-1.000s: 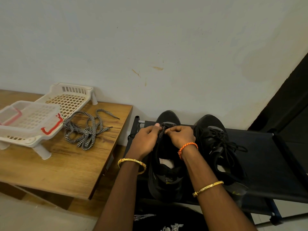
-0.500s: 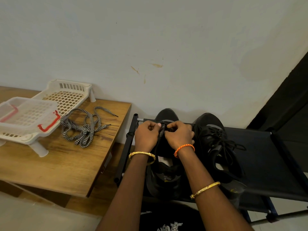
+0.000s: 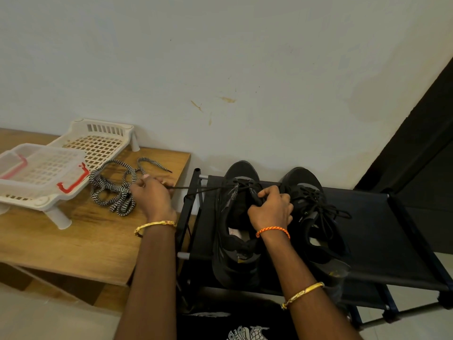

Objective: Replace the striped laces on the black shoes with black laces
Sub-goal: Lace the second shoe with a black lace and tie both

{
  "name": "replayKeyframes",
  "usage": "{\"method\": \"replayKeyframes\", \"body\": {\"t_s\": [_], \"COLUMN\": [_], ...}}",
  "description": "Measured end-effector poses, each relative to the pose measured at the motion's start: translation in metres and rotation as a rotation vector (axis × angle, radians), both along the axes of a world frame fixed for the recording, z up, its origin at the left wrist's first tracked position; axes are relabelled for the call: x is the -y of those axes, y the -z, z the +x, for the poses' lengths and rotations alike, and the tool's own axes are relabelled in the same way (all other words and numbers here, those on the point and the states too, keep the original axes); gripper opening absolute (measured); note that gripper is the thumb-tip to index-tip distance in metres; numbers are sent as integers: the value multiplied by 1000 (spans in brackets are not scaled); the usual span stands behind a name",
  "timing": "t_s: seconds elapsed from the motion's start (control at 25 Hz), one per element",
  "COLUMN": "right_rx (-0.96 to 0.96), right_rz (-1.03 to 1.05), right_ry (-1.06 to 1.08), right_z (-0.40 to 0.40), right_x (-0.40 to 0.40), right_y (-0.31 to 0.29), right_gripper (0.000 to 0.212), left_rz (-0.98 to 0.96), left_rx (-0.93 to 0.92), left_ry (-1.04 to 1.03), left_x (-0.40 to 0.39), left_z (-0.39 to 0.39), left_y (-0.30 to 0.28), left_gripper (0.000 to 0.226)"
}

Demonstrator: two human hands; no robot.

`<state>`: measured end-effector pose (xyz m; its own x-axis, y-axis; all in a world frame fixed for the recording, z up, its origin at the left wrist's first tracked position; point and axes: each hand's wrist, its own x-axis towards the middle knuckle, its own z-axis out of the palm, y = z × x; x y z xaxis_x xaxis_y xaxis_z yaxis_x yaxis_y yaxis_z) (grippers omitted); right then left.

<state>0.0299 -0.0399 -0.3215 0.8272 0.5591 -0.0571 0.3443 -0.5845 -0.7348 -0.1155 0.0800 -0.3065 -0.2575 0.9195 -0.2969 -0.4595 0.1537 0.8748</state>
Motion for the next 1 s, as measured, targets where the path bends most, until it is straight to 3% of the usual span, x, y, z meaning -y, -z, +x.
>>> {"method": "replayKeyframes", "body": {"t_s": [0.24,0.32,0.44,0.52,0.6,0.8,0.88,0.96,1.0], "right_rx": [-125,-132,-145,-145,-143,-156,-165,-169,-172], "right_rz": [78,75,72,69,68,68,71,69,67], "right_ry": [-21,-18,-15,-8,-8,-7,-9,-10,-12], "right_z": [4,5,6,6,6,7,7,7,7], "right_x": [-3,-4,-6,-6,-5,-4,-4,-5,-5], "right_y": [2,3,4,5,5,4,4,4,3], "right_gripper": [27,27,28,29,29,29,28,27,27], "left_rz": [297,310,316,306,275,241,186,142,136], "left_rx": [-850,-994,-1052,-992,-813,-120,145,141,-10], "left_ry": [719,804,737,650,565,195,152,216,299], "left_x": [33,37,36,35,31,16,10,10,13], "left_z": [40,50,56,55,50,21,9,6,9], "left_y": [8,9,10,9,6,-16,-19,-18,-16], "left_gripper": [13,6,14,13,10,18,16,11,7]}}
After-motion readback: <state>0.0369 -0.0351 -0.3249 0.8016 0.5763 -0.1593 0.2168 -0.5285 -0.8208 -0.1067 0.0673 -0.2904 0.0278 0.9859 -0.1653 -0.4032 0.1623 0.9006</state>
